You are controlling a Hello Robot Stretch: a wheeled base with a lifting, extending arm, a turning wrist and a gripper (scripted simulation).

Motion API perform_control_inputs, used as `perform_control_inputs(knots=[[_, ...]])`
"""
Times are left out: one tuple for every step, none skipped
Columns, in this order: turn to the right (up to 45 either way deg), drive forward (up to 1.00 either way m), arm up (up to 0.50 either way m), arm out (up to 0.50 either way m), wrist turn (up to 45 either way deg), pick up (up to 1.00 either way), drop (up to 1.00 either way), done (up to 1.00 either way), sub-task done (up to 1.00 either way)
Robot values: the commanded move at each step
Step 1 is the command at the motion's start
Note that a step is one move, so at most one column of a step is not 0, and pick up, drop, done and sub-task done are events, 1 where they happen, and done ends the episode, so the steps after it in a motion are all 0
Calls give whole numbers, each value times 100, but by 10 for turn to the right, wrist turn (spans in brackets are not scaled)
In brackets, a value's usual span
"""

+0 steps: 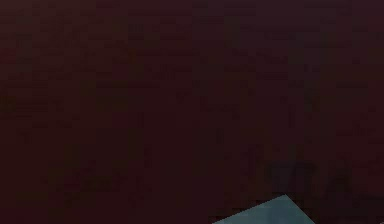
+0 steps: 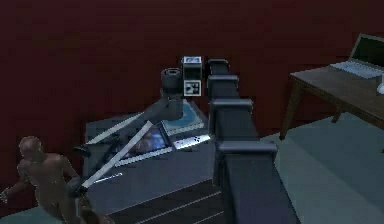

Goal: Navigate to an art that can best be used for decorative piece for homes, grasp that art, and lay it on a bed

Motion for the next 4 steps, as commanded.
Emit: perform_control_inputs(knots=[[0, 0, 0, 0, -180, 0, 0, 0, 0], [0, 0, 0, -24, 0, 0, 0, 0, 0], [-450, 0, 0, 0, 0, 0, 0, 0, 0], [-450, 0, 0, 0, 0, 0, 0, 0, 0]])
